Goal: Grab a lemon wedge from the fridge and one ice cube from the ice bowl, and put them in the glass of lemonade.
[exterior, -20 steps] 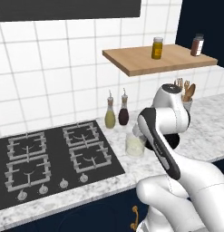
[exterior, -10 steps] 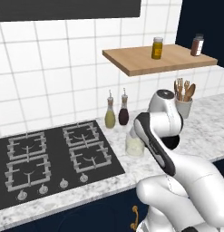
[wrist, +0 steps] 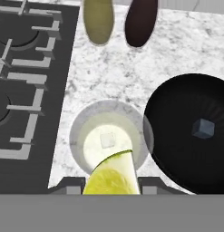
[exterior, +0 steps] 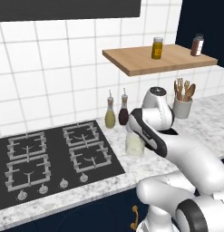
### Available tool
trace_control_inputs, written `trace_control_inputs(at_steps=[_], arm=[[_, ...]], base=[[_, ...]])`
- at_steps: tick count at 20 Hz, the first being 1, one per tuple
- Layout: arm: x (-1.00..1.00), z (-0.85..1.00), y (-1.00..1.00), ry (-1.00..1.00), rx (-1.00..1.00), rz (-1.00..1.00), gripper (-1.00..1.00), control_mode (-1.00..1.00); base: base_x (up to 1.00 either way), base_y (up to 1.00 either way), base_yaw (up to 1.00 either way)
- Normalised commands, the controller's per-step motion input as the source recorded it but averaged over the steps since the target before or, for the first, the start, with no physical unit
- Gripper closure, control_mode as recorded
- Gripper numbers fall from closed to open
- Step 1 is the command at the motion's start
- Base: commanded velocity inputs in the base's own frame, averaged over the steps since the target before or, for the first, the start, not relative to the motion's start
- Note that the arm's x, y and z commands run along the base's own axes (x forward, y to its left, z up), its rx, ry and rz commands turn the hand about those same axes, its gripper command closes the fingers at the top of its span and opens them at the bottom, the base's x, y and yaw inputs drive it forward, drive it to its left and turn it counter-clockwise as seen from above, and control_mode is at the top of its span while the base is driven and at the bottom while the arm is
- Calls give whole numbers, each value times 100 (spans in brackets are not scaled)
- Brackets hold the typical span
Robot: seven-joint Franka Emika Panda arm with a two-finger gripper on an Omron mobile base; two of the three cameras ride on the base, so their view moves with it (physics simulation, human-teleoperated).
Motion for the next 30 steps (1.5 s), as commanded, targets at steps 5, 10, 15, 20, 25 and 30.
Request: trace_control_inputs(at_steps=[5, 10, 15, 20, 25, 30], arm=[[3, -8, 0, 9, -1, 0, 100, -100], [22, 0, 0, 3, 0, 0, 100, -100], [27, 0, 0, 0, 0, 0, 100, -100], [9, -25, 0, 0, 0, 0, 100, -100], [0, -19, 0, 0, 0, 0, 100, -100], [17, 0, 0, 1, 0, 0, 100, -100]], base=[[0, 0, 0], [0, 0, 0], [0, 0, 0], [0, 0, 0], [0, 0, 0], [0, 0, 0]])
